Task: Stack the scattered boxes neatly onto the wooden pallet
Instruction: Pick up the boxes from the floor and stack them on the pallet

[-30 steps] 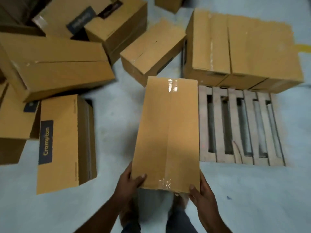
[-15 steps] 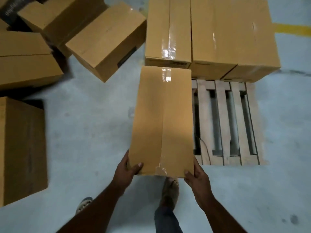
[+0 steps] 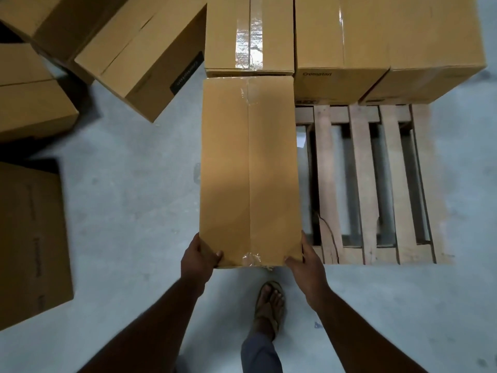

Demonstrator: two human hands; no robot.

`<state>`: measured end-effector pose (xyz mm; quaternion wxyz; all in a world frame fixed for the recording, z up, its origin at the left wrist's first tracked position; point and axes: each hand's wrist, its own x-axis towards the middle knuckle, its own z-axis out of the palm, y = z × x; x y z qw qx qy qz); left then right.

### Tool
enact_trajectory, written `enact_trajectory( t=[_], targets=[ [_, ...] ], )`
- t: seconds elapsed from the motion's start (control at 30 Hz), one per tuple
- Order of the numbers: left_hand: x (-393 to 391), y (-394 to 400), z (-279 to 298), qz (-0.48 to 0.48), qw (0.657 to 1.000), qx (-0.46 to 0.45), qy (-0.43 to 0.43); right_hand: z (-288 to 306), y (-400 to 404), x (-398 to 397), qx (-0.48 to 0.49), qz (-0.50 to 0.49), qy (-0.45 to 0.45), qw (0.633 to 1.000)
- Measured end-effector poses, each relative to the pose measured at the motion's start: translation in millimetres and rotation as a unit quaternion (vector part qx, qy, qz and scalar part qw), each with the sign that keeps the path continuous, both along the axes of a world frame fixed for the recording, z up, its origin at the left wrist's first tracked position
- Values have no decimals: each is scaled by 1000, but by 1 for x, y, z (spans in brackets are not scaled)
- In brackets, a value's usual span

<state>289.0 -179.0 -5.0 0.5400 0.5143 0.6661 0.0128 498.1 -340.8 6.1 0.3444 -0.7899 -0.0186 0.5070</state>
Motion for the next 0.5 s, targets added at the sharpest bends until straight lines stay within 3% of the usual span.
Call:
enact_trajectory(
  t=[0.23, 0.5],
  targets=[
    [12, 15, -7, -12, 999, -3, 40, -8, 16, 11, -35, 20, -22, 999],
    [-1, 23, -5, -24, 999, -42, 15, -9, 10, 1, -31, 70, -80, 994]
  ],
)
